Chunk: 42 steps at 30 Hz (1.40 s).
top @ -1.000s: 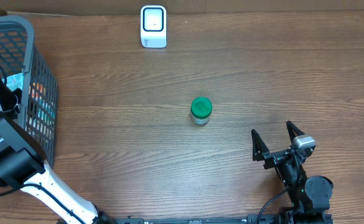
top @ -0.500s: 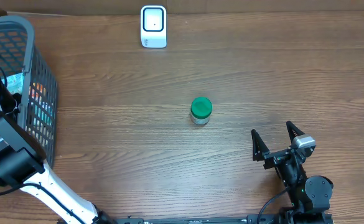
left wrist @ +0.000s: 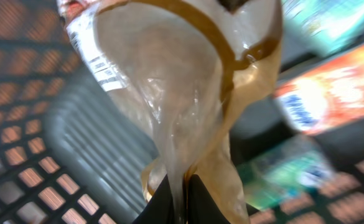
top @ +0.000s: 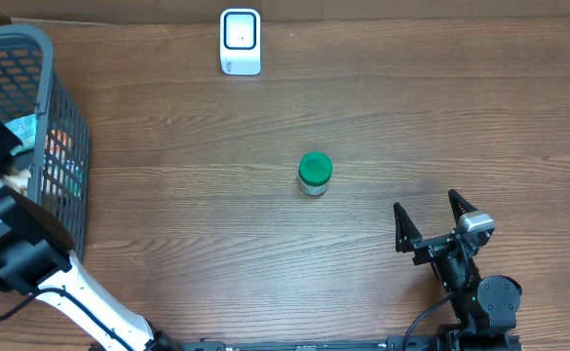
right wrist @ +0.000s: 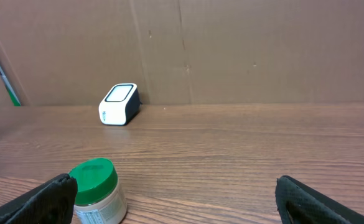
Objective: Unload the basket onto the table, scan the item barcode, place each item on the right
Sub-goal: 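Reach the left gripper into the basket and grasp the clear snack bag, then carry the snack bag out and set it left of the jar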
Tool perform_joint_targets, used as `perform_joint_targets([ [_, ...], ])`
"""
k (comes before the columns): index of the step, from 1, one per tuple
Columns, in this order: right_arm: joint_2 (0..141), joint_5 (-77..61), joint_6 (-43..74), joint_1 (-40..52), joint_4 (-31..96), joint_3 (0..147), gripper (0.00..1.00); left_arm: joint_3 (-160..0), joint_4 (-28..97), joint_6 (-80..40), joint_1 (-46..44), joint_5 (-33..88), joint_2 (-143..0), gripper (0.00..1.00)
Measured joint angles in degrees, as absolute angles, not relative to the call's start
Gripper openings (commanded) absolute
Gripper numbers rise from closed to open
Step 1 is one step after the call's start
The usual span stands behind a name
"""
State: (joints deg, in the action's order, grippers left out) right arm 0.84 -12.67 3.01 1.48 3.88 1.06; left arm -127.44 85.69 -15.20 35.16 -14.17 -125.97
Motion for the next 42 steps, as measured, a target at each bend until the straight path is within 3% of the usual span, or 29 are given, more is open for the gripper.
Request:
perform_joint_targets([
  [13, 0.84, -12.67, 2.98, 1.48, 3.92, 1.06, 1.0, -135.39, 86.72, -16.01, 26.28, -14.0, -104.25, 0.04],
  [30, 0.84, -12.67, 3.01, 1.5, 3.9, 1.06, 1.0, -134.87, 90.56, -15.97, -3.55, -19.4, -95.74, 0.04],
  [42, 0.84, -12.67, 3.01, 1.48, 3.92, 1.06, 1.0, -110.91, 89.34, -20.58, -16.93, -19.27, -95.94, 0.04],
])
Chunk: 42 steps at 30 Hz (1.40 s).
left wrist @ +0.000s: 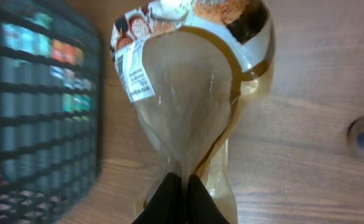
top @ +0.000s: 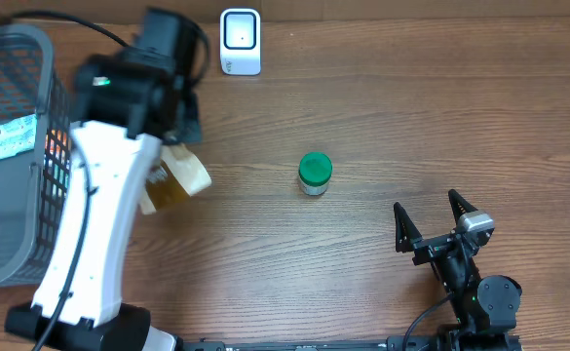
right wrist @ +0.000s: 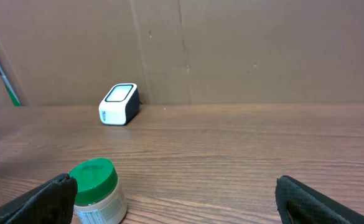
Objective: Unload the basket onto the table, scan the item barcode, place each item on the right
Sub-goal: 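Carry the snack bag out and set it left of the jar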
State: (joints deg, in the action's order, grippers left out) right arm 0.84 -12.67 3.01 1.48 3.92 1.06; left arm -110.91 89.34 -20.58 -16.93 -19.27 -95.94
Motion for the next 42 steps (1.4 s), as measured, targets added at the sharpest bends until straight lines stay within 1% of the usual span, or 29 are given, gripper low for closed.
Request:
perform_joint_targets([
  [5, 0.84, -12.69, 2.98, 1.48, 3.9, 1.06, 1.0, -96.75, 81.43, -21.56, -18.44, -17.45, -96.44, 0.04],
  [13, 0.84, -12.64, 3.01, 1.48, 3.9, 1.06, 1.0, -81.28, 67.33, -22.35, -18.46, -12.25, -96.64, 0.04],
  [22, 0.84, -12.69, 2.98, 1.5, 3.92, 1.06, 1.0, -71.55, 54.89, -21.58, -18.68, -7.16, -96.64, 0.04],
  [28, 0.84, -12.67, 3.01, 1.5, 3.92, 1.06, 1.0, -69.6, 53.15, -20.62, -19.53, -4.84, -96.64, 0.06],
  [29, 0.84, -12.69, 2.98, 1.48, 3.9, 1.06, 1.0, -69.58, 52.93, -20.6, -19.53, -4.4, -96.64, 0.1],
  [31, 0.84, -12.67, 2.98, 1.48, 3.9, 1.06, 1.0, -69.56, 52.42, -20.16, -19.53, -3.36, -96.64, 0.25],
  [32, 0.84, -12.69, 3.01, 1.48, 3.9, 1.06, 1.0, -69.56, 52.14, -19.97, -19.53, -2.72, -96.64, 0.34],
  [33, 0.84, -12.69, 2.98, 1.48, 3.9, 1.06, 1.0, -69.56, 51.79, -19.81, -19.53, -2.02, -96.64, 0.39],
  [37, 0.84, -12.69, 2.98, 1.48, 3.92, 1.06, 1.0, -69.58, 50.7, -19.62, -19.53, 0.3, -96.64, 0.51],
  [39, 0.84, -12.64, 2.98, 1.48, 3.9, 1.06, 1.0, -69.8, 51.31, -19.55, -19.53, 0.95, -96.64, 0.56],
  [42, 0.84, -12.67, 2.98, 1.48, 3.92, 1.06, 1.0, -72.55, 54.52, -19.55, -19.53, 1.5, -96.66, 0.57],
])
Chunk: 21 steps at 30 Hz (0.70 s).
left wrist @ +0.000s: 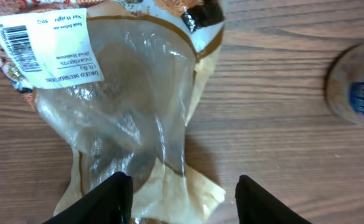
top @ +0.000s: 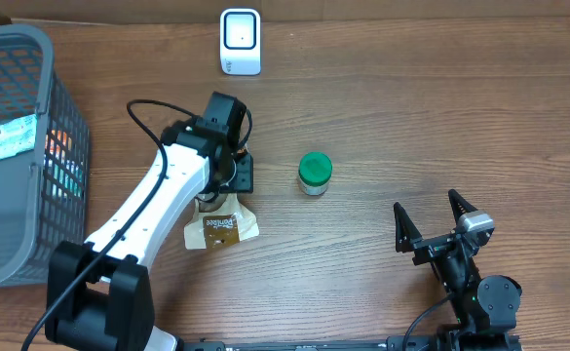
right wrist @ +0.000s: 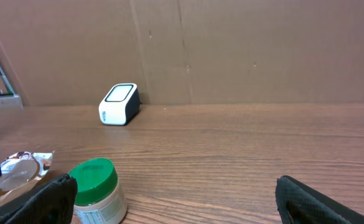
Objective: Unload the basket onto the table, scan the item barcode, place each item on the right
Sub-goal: 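Carry the snack bag out and set it left of the jar, then reach the left gripper into the basket and grasp the green tissue pack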
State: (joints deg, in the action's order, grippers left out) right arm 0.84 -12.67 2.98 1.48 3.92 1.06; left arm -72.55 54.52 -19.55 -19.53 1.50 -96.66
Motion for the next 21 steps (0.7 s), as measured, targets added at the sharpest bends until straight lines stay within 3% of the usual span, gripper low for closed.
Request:
perform_joint_targets([
  [8, 0.84, -12.67, 3.01, 1.48, 3.9, 1.06, 1.0, -96.99, 68.01, -18.9, -19.38, 0.43, -96.66, 0.76],
  [12, 0.84, -12.69, 2.98, 1.48, 3.9, 1.06, 1.0, -112.14, 75.9, -18.02, -17.76, -1.78, -96.64, 0.8],
  [21, 0.84, -12.67, 2.98, 1.48, 3.92, 1.06, 1.0, -135.74, 82.78, -16.47, -0.64, -4.91, -96.38, 0.89],
])
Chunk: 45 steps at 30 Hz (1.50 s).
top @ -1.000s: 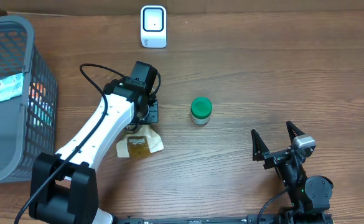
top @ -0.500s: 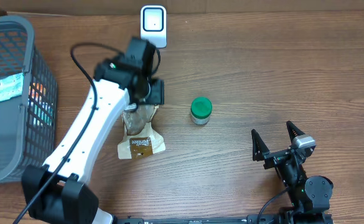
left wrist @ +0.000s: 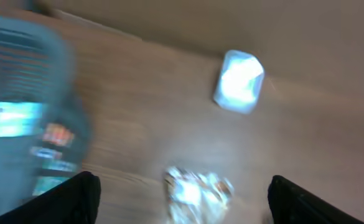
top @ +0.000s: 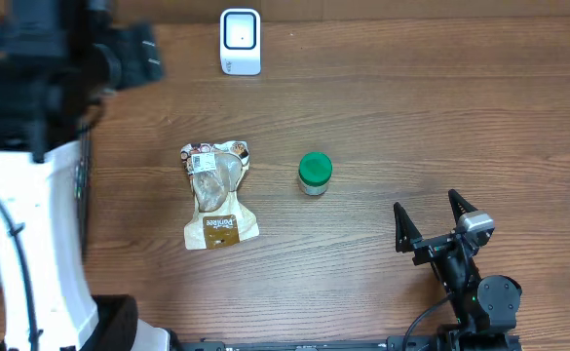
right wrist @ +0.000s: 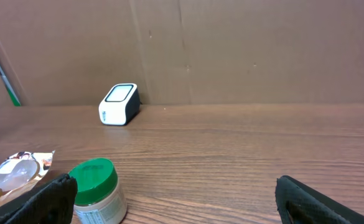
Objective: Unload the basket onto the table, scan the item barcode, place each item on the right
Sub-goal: 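Reach the left gripper into the basket and grasp the green tissue pack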
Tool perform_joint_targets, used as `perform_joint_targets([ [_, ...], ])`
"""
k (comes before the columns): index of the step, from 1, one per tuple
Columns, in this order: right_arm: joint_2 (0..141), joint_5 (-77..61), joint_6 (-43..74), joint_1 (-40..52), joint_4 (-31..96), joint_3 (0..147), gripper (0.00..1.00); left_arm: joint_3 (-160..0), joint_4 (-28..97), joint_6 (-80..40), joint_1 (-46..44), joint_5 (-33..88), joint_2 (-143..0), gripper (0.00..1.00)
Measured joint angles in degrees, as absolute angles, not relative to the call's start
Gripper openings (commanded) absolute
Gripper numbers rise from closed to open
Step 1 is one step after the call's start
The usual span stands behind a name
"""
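Note:
A clear pouch point(top: 216, 195) with a brown printed base and a white label lies flat on the wood table, left of a green-lidded jar point(top: 315, 174). The white scanner point(top: 241, 41) stands at the far edge. My left gripper point(left wrist: 180, 202) is open and empty, high above the table. Its blurred view looks down on the pouch point(left wrist: 197, 186) and scanner point(left wrist: 239, 82). At the near right my right gripper point(top: 438, 219) rests open and empty, facing the jar point(right wrist: 96, 190).
The grey mesh basket point(left wrist: 20, 124) with packaged goods stands at the table's left side, largely hidden under my left arm point(top: 31, 146) in the overhead view. A cardboard wall point(right wrist: 231, 50) closes off the far edge.
My left gripper was open low over the pouch on the table. Now it is high up and back toward the far left by the basket. The pouch lies uncovered where it was.
My left gripper was shut on the pouch inside the basket. Then it held the pouch over the table just right of the basket. Then the pouch lay on the table left of the jar, with the gripper open above it. The right arm never moved.

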State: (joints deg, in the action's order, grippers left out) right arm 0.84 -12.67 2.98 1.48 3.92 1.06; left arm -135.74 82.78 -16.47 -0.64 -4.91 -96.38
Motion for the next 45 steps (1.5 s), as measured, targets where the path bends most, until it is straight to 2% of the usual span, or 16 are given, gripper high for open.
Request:
perform_joint_targets([
  [10, 0.84, -12.64, 2.98, 1.5, 3.88, 1.06, 1.0, -138.34, 82.52, -17.89, 25.96, -3.73, -96.66, 0.89],
  [16, 0.84, -12.67, 2.96, 1.48, 3.92, 1.06, 1.0, -138.32, 83.42, -19.38, 36.05, -1.08, -99.0, 0.87],
  [25, 0.84, -12.67, 2.98, 1.5, 3.9, 1.06, 1.0, -138.21, 88.03, -18.33, 38.63, 1.8, -112.55, 0.82],
  [31, 0.84, -12.67, 2.98, 1.48, 3.9, 1.06, 1.0, -137.99, 89.47, -14.79, 38.61, 6.68, -122.34, 0.68],
  [36, 0.84, -12.67, 3.01, 1.48, 3.88, 1.06, 1.0, -137.95, 91.92, -10.7, 38.63, 8.49, -128.18, 0.62],
  [45, 0.84, -12.67, 2.98, 1.48, 3.9, 1.06, 1.0, -137.12, 92.58, -2.74, 38.61, 12.23, -134.02, 0.64],
])
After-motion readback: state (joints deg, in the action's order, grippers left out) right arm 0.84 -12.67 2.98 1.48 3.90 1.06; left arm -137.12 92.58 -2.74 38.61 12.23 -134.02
